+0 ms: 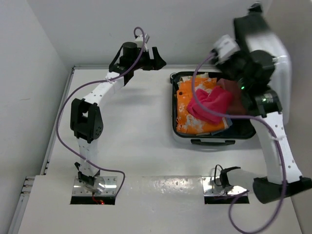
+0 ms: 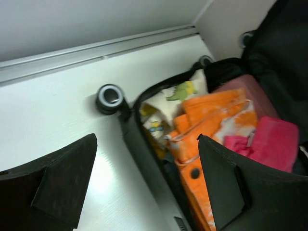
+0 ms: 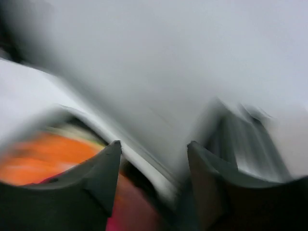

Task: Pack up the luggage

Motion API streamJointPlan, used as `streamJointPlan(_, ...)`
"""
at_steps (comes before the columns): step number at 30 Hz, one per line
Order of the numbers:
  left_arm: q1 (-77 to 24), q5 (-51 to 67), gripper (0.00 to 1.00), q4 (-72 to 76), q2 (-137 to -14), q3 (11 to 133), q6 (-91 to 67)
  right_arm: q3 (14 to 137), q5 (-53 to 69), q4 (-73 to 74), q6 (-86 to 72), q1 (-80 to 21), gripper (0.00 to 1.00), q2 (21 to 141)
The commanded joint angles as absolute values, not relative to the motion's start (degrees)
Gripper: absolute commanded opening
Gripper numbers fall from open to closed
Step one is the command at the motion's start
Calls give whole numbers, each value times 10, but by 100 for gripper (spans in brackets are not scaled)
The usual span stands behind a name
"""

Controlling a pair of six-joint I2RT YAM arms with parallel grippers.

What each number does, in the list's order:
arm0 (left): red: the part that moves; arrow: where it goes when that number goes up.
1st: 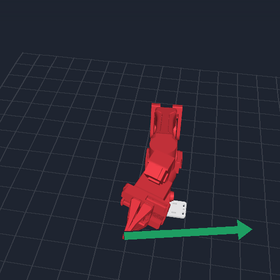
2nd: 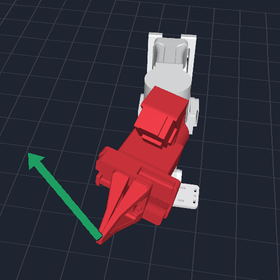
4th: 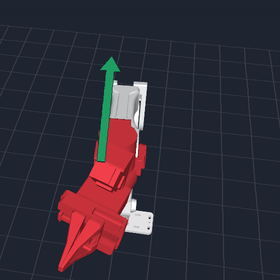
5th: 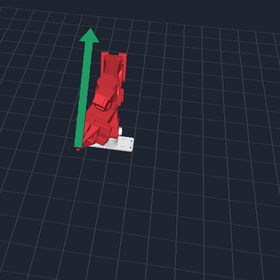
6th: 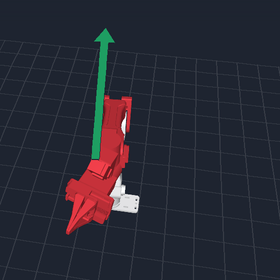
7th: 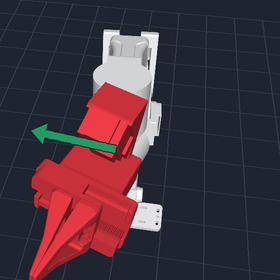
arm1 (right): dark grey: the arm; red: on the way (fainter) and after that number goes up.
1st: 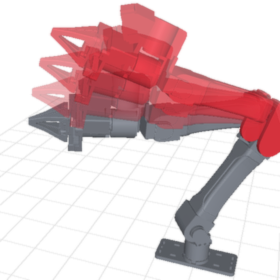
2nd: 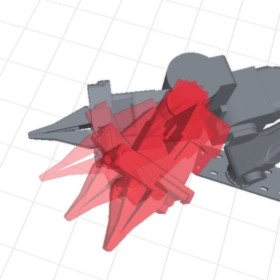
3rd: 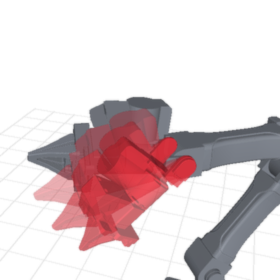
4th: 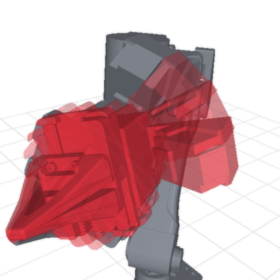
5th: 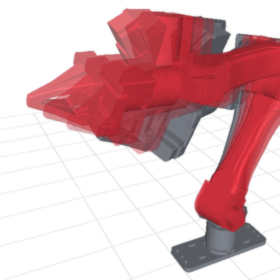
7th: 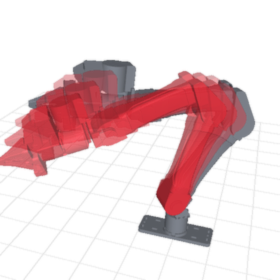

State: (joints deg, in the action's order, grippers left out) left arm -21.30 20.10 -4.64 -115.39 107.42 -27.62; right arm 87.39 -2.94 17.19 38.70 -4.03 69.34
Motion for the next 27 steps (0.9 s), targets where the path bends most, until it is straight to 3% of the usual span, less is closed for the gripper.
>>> streamJointPlan(1,-182,176,90,-39,-1114,1056,-290,858,283,274,126,-217,63,686)
streamJointPlan(2,-176,158,91,-39,-1106,1045,-290,881,316,271,52,-246,84,693)
streamJointPlan(4,-154,142,91,-39,-1097,1033,-295,908,346,275,-23,-325,88,715)
streamJointPlan(7,-122,122,93,-62,-1090,1026,-301,951,356,266,-53,-337,86,732)
streamJointPlan(13,-105,104,93,-69,-1068,952,-277,925,132,156,-60,-153,73,701)
streamJointPlan(19,-135,112,93,-90,-1090,934,-240,861,-153,132,131,16,53,714)
streamJointPlan(24,-155,112,93,-107,-1128,970,-234,795,-207,90,241,104,45,751)
streamJointPlan(27,-160,117,93,-118,-1153,1000,-234,817,-199,141,269,160,44,794)
